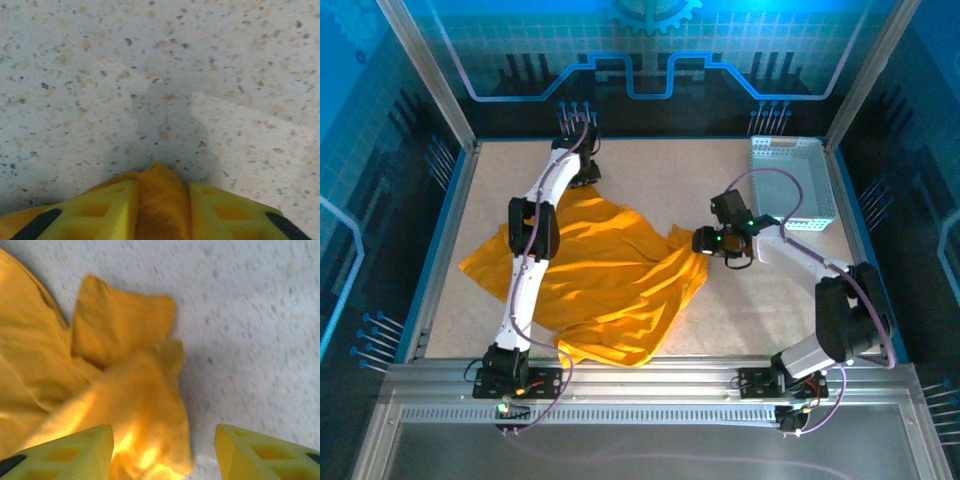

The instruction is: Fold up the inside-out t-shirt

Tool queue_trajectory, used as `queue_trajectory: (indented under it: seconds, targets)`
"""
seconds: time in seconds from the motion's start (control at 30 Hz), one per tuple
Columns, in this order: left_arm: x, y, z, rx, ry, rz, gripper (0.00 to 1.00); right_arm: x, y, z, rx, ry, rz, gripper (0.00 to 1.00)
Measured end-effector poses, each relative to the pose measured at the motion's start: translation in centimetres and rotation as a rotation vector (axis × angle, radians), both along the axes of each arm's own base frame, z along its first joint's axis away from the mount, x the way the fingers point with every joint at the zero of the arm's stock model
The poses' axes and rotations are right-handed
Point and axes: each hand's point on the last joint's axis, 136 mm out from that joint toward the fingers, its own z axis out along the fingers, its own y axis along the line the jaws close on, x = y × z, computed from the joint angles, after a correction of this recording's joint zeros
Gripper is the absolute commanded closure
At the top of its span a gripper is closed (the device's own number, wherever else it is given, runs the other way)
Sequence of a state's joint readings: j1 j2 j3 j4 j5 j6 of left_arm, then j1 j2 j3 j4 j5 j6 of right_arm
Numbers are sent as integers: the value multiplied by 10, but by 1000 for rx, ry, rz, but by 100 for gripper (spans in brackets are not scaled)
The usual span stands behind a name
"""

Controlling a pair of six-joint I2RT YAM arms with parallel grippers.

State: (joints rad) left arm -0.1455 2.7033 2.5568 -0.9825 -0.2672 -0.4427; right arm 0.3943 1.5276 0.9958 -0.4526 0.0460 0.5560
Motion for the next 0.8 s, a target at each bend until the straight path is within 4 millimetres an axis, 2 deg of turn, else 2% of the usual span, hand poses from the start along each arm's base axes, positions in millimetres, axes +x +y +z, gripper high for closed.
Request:
queue_trajectory:
  seconds: [0.17, 0.37, 0.47, 0.6, 0.77, 0.8]
  targets:
    - [-2, 9, -1, -8, 8, 41, 88, 42, 10, 4, -28, -45, 2, 44]
    - [-3, 16, 0, -39, 7, 81, 99, 79, 2, -14, -86, -14, -48, 45]
    - [-4, 22, 0, -52, 8, 105, 100, 83, 2, -33, -106, 35, -50, 48]
    - [-5, 35, 0, -70, 12, 136, 100, 76, 7, -56, -97, 106, -30, 50]
    - [-6, 57, 1, -83, 13, 180, 100, 66, 21, -64, -69, 140, 7, 55]
    - [-6, 61, 1, -86, 13, 191, 100, 64, 24, -64, -63, 142, 15, 58]
